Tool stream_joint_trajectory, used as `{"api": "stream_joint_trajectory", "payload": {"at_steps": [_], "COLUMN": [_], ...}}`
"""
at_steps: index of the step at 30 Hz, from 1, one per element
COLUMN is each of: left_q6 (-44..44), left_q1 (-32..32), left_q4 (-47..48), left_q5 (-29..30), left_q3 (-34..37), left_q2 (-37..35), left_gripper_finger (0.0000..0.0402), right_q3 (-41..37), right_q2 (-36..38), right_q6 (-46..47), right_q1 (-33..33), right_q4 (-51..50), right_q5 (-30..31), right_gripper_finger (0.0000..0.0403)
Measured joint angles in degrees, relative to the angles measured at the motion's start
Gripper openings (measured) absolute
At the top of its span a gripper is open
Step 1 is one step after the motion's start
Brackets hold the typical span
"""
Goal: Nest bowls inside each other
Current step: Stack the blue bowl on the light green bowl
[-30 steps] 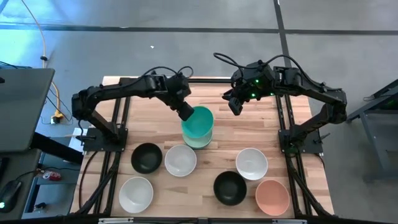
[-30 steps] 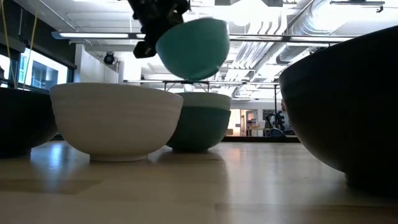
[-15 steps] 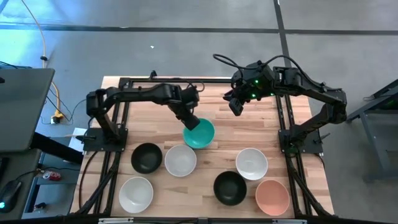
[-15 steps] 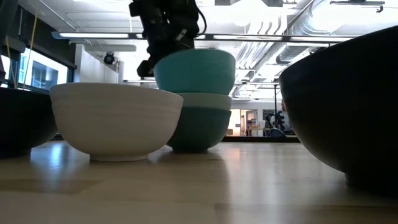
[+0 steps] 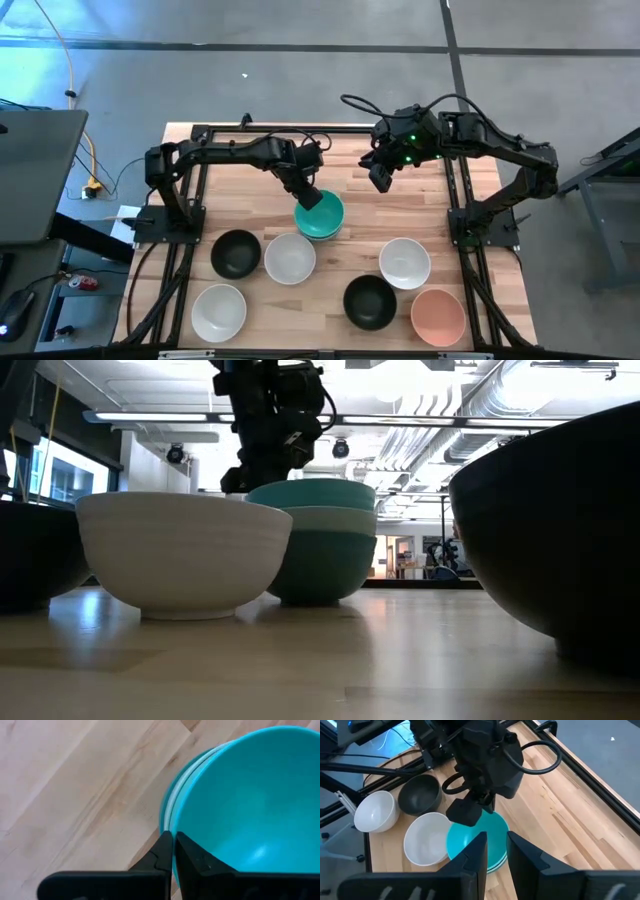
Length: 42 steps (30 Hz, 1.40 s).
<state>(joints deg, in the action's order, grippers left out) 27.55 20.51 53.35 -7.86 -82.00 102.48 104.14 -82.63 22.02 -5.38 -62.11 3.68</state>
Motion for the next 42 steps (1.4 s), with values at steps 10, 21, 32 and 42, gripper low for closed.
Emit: {"api": "stream_joint_trajectory", "payload": {"at_steps": [10, 21, 32, 42], "left_q6": [0.3, 0.3, 0.3, 0.0], "left_q1": [-0.3, -0.3, -0.8, -0.8], "left_q4": [0.0, 1.6, 1.9, -0.5], "left_q5": [0.0, 1.3, 2.6, 0.2], "left_q3": [0.0, 0.0, 0.0, 0.0], "left_q2": [0.0, 0.0, 0.0, 0.0], "left_gripper_finger": [0.0, 0.0, 0.0, 0.0051], "right_q3": [0.0, 0.0, 0.0, 0.0], "right_q2": [0.0, 0.0, 0.0, 0.0], "right_q6": [1.3, 1.9, 1.9, 1.9], "right_q1": [0.7, 0.7, 0.7, 0.7], "right_q4": [-0.9, -1.1, -1.1, -1.1], "right_q5": [0.9, 0.9, 0.9, 0.9], "right_gripper_finger": [0.0064, 0.0064, 0.0064, 0.0064]}}
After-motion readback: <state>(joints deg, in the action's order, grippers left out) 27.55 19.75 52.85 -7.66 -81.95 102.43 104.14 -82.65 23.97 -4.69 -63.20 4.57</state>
